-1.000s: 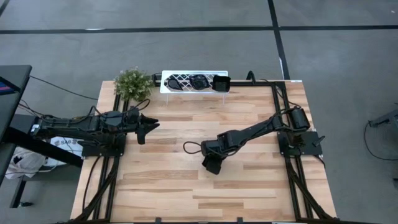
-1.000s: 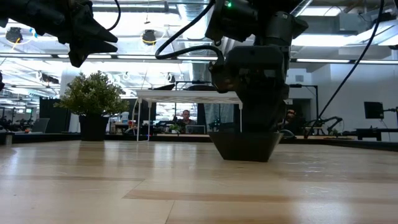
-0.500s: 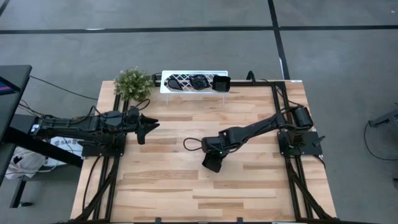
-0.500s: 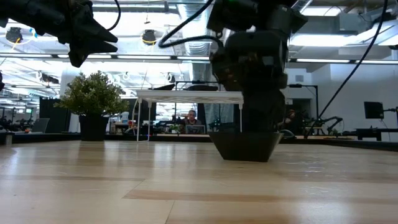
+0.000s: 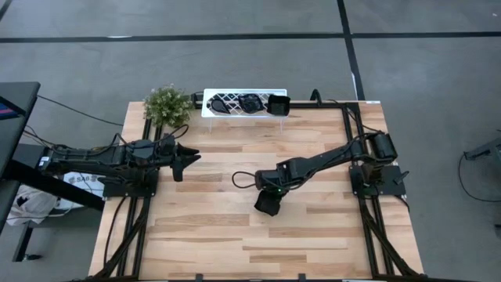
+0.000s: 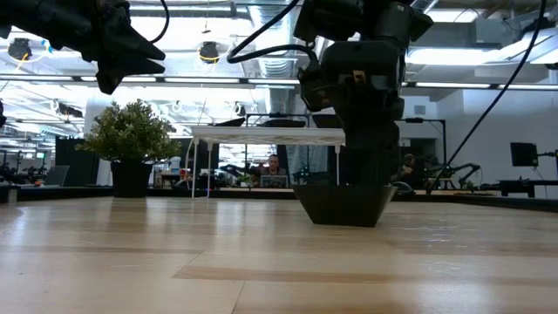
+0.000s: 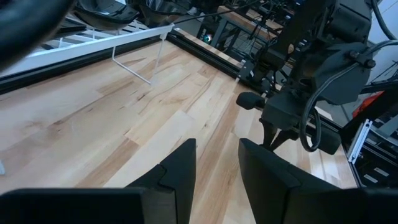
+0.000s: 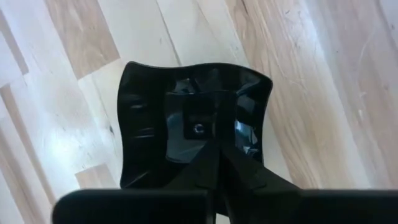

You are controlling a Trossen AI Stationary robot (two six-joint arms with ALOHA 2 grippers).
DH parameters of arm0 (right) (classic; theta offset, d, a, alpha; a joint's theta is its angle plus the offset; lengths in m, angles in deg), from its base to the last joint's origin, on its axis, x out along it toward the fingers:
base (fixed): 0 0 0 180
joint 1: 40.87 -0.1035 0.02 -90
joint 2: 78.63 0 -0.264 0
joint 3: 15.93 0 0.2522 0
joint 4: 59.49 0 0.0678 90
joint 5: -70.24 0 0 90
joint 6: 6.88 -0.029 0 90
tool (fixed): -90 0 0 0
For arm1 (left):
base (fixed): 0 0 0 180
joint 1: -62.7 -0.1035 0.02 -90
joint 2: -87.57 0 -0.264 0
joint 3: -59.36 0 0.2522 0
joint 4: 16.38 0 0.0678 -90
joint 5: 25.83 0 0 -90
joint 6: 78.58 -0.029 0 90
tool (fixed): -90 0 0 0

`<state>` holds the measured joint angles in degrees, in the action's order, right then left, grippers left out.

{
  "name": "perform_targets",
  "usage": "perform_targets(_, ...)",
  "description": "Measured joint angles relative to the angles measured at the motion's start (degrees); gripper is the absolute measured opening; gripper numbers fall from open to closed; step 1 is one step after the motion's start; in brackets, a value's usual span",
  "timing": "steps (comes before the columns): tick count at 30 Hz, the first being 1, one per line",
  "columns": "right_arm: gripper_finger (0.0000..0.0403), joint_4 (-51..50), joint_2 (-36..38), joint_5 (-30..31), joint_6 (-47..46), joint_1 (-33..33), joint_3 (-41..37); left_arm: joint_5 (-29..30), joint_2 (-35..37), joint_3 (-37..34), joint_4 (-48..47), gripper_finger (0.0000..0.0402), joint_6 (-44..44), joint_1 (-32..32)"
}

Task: Pick & Place Mini shaped plates
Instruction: Stack the black distorted square plate on top of the black distorted square plate on the shelf

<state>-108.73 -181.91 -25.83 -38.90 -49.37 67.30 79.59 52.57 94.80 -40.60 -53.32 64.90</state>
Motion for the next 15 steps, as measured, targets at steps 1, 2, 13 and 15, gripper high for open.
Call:
perform_targets(1, 0.0007, 0.0, 0.0, 0.0, 0.4, 0.0, 0.0, 0.0, 0.0, 0.0, 0.0, 0.0121, 0.0, 0.0)
perform_targets(2, 0.0008, 0.0, 0.0, 0.0, 0.5, 0.0, 0.0, 0.0, 0.0, 0.0, 0.0, 0.0121, 0.0, 0.0)
perform_targets(13, 0.0099, -1.9, 2.8, 0.4, 0.8, 0.4, 0.0, 0.0, 0.0, 0.0, 0.0, 0.0121, 0.0, 0.0)
perform_targets(15, 0.0114, -3.2, 2.8, 1.1, 2.2, 0.4, -0.1, 0.0, 0.0, 0.0, 0.0, 0.0121, -0.5, 0.0)
